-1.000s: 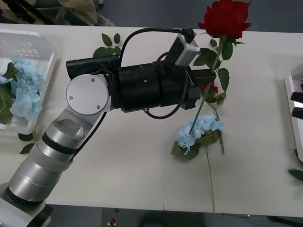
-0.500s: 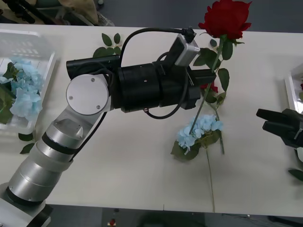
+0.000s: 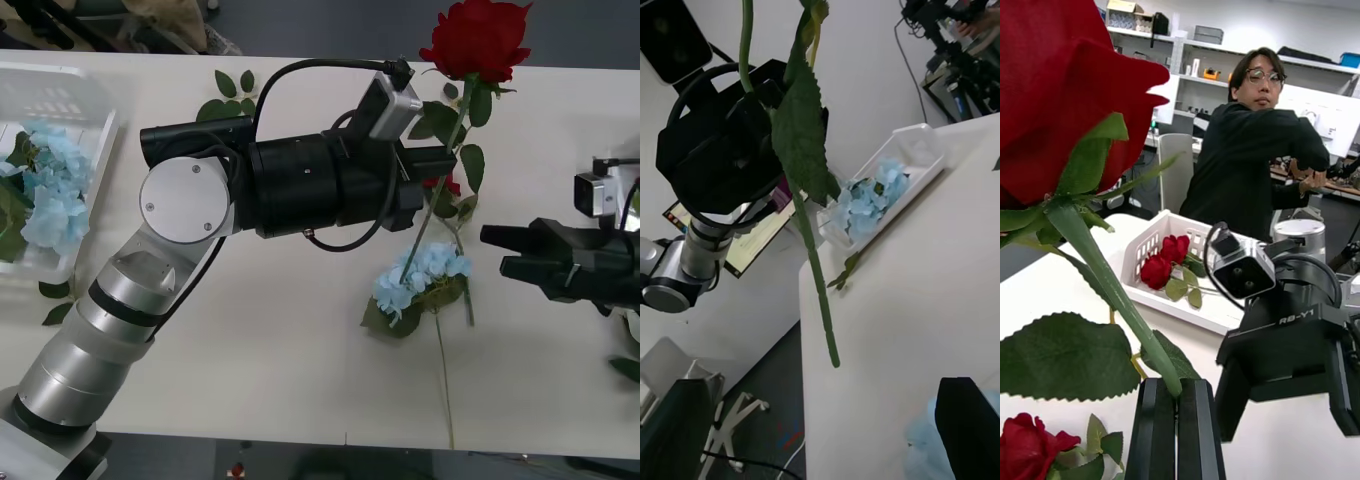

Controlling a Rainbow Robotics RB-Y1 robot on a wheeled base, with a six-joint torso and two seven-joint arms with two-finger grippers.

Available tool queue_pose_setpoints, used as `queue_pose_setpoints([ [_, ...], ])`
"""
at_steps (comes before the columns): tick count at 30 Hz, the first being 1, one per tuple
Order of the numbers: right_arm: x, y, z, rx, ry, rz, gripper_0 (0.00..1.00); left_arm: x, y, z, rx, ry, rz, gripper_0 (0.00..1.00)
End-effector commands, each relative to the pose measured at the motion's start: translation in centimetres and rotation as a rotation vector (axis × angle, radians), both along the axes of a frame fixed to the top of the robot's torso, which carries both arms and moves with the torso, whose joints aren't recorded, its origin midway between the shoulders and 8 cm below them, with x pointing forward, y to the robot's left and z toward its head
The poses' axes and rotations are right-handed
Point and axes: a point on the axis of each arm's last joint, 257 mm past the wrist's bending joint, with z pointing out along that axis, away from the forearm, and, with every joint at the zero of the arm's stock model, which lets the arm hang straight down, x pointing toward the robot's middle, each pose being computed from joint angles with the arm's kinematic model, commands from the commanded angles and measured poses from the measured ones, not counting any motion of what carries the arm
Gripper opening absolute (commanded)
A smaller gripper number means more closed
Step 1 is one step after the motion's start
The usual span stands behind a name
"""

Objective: Put the red flowers into the right box and the blue flowers into the left box

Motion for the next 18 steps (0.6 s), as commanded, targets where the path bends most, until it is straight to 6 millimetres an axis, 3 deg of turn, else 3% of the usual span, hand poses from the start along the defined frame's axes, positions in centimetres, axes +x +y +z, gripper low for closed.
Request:
queue_pose_setpoints([
  [1,0.7,0.9,1.3,-0.032,-0.065,0.02,0.88,-0.8,-0.6,1.5,-0.001,-0.064,-0.025,0.0],
  [12,0.8,5.0,1.8,-0.018,-0.082,0.098,0.88,-0.8,-0.6,1.5,-0.001,-0.064,-0.025,0.0],
  [18,0.5,6.6,0.9,-0.033,-0.072,0.127,0.88,-0.8,-0.6,1.5,-0.001,-0.064,-0.025,0.0],
])
